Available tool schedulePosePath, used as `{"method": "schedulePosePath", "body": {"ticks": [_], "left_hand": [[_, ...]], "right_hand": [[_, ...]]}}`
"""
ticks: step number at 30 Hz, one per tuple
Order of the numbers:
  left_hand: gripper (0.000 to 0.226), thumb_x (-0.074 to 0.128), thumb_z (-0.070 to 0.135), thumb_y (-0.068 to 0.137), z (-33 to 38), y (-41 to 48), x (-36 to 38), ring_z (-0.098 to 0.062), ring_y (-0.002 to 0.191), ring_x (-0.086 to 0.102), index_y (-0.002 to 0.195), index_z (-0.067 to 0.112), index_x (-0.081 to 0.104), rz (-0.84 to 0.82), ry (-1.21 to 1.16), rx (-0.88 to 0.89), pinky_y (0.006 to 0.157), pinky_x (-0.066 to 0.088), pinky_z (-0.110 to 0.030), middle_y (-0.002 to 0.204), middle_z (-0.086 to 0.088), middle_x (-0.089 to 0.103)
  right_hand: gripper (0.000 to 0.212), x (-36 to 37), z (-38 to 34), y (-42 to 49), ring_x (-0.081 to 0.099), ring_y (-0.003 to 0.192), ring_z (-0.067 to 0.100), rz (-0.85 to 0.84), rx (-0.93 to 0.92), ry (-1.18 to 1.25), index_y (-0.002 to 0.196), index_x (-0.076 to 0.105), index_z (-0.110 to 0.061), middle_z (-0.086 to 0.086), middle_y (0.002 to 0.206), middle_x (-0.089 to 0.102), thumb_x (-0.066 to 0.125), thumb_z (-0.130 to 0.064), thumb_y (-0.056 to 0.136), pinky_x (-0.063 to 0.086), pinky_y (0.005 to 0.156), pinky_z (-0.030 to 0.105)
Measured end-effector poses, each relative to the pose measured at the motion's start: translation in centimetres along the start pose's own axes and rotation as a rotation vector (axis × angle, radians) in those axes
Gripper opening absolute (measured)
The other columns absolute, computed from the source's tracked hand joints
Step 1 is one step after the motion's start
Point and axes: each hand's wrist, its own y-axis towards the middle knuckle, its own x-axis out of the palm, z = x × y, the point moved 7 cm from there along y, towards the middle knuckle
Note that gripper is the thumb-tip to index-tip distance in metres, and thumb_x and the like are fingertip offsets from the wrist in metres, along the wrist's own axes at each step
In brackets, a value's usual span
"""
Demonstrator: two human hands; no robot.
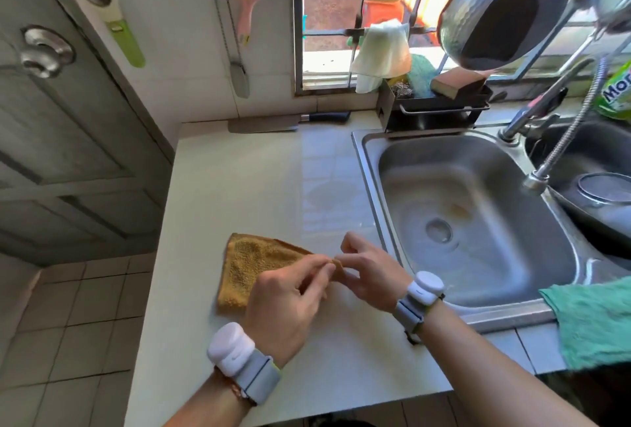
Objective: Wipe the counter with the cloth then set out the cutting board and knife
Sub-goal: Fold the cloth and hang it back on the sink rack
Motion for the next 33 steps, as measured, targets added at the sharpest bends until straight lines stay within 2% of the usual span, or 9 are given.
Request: {"method": "schedulePosePath", "body": {"ticks": [4,7,9,13,17,20,25,30,33], "left_hand": [[0.011,0.068,0.04,0.089,1.8,0.1,-3.4,-0.008,0.072,0.074,0.097,0.036,0.074,0.07,-0.221,0.019,0.067,0.061,-0.033,0.078,0.013,0.076],[0.025,0.068,0.052,0.082,3.5,0.3,-3.9,-0.019,0.072,0.073,0.097,0.035,0.076,0.086,-0.375,0.011,0.065,0.061,-0.037,0.08,0.006,0.078],[0.022,0.071,0.046,0.082,4.9,1.3,-3.2,-0.02,0.077,0.076,0.096,0.03,0.077,0.05,-0.549,-0.003,0.07,0.062,-0.033,0.083,0.003,0.079],[0.016,0.068,0.043,0.088,8.1,5.4,-0.1,-0.018,0.09,0.074,0.097,0.032,0.076,0.029,-0.579,0.072,0.081,0.06,-0.031,0.092,0.006,0.079],[0.013,0.067,0.032,0.091,10.9,11.3,5.8,-0.008,0.096,0.071,0.103,0.035,0.073,-0.047,-0.474,0.115,0.085,0.06,-0.035,0.096,0.014,0.077],[0.025,0.066,0.03,0.092,11.7,15.6,10.5,-0.004,0.101,0.069,0.116,0.035,0.071,-0.034,-0.371,0.115,0.089,0.059,-0.037,0.109,0.011,0.076],[0.042,0.061,0.02,0.093,11.1,22.2,17.8,-0.005,0.099,0.069,0.13,0.039,0.061,0.012,-0.243,0.062,0.088,0.056,-0.023,0.117,0.011,0.073],[0.068,0.058,0.015,0.086,8.0,27.4,23.6,-0.008,0.107,0.066,0.144,0.044,0.038,-0.054,-0.103,0.007,0.097,0.05,-0.02,0.123,0.007,0.07],[0.077,0.058,0.013,0.082,7.0,29.0,25.9,-0.017,0.12,0.06,0.15,0.034,0.029,-0.123,0.012,0.072,0.104,0.048,-0.032,0.136,-0.001,0.061]], "right_hand": [[0.016,-5.4,-1.5,-1.3,0.064,0.065,0.022,0.313,0.214,-0.014,0.103,0.075,-0.029,-0.001,0.072,0.07,0.07,-0.022,0.09,0.049,0.061,0.031],[0.025,-9.3,-2.1,-4.0,0.056,0.045,0.007,0.619,0.353,0.345,0.098,0.078,-0.029,-0.005,0.055,0.064,0.066,-0.015,0.081,0.045,0.051,0.019],[0.029,-11.0,-2.6,-5.3,0.065,0.05,0.02,0.755,0.375,0.644,0.095,0.077,-0.027,0.005,0.07,0.072,0.058,-0.011,0.079,0.049,0.045,0.027],[0.035,-15.3,-1.9,-6.8,0.074,0.084,0.018,0.912,0.367,0.576,0.105,0.073,-0.029,-0.001,0.093,0.077,0.061,0.0,0.088,0.056,0.076,0.026],[0.046,-18.7,2.7,-7.0,0.066,0.111,0.011,0.997,0.455,0.239,0.131,0.062,-0.028,-0.004,0.122,0.072,0.063,-0.007,0.091,0.048,0.102,0.026],[0.058,-19.6,6.7,-5.6,0.06,0.121,0.017,0.997,0.459,0.067,0.144,0.051,-0.022,0.004,0.134,0.064,0.062,-0.003,0.09,0.035,0.105,0.01],[0.072,-19.9,15.7,-1.2,0.056,0.122,0.036,0.807,0.487,-0.02,0.153,0.032,-0.014,0.018,0.134,0.059,0.061,0.0,0.088,0.048,0.101,0.043],[0.086,-19.4,23.4,3.9,0.047,0.131,0.042,0.525,0.49,-0.227,0.155,0.019,-0.009,0.022,0.137,0.053,0.064,-0.008,0.082,0.035,0.115,0.049],[0.086,-18.8,26.2,5.7,0.043,0.133,0.039,0.415,0.525,-0.364,0.157,0.018,-0.026,0.018,0.135,0.051,0.061,-0.022,0.082,0.025,0.118,0.053]]}}
